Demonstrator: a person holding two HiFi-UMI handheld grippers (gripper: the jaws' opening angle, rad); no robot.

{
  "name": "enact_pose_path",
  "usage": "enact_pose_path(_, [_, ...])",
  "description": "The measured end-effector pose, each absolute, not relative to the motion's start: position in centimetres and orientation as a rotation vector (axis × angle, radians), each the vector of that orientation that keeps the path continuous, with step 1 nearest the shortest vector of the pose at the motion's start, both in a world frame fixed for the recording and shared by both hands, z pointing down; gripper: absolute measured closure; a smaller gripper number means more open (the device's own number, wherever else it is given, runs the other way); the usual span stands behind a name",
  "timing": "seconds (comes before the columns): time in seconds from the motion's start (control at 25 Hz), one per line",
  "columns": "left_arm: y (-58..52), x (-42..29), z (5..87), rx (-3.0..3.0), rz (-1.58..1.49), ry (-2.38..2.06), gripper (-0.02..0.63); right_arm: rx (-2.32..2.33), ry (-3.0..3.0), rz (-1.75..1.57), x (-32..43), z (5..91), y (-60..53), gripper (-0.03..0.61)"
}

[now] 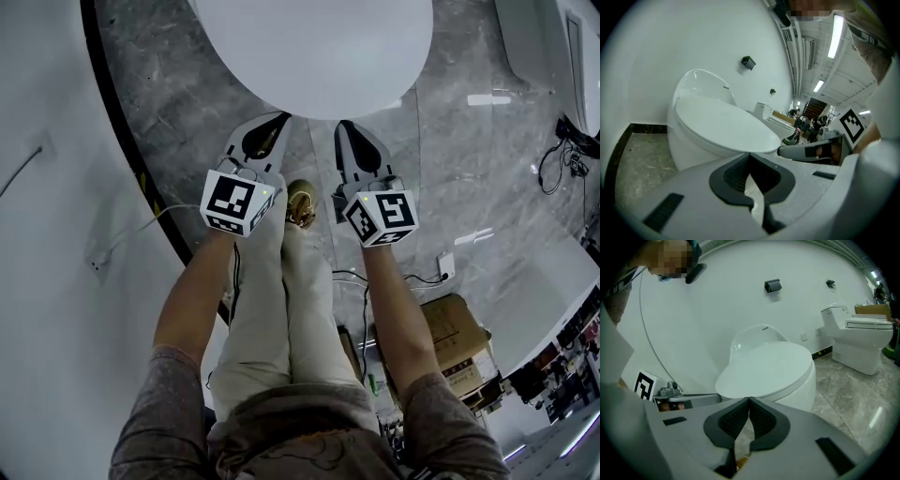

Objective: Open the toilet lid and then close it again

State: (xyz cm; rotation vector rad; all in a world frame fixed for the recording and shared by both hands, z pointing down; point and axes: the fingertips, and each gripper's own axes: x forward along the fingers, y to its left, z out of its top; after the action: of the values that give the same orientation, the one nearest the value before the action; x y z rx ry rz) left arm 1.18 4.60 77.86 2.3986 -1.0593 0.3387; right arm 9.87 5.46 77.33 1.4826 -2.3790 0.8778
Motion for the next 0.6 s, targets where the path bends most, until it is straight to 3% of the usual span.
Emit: enact_pose_path(0.6, [4.3,1.3,72.9,2.339,0.286,-1.092,0.606,1.485,-2.44,0.865,10.0,71.6,5.1,0.552])
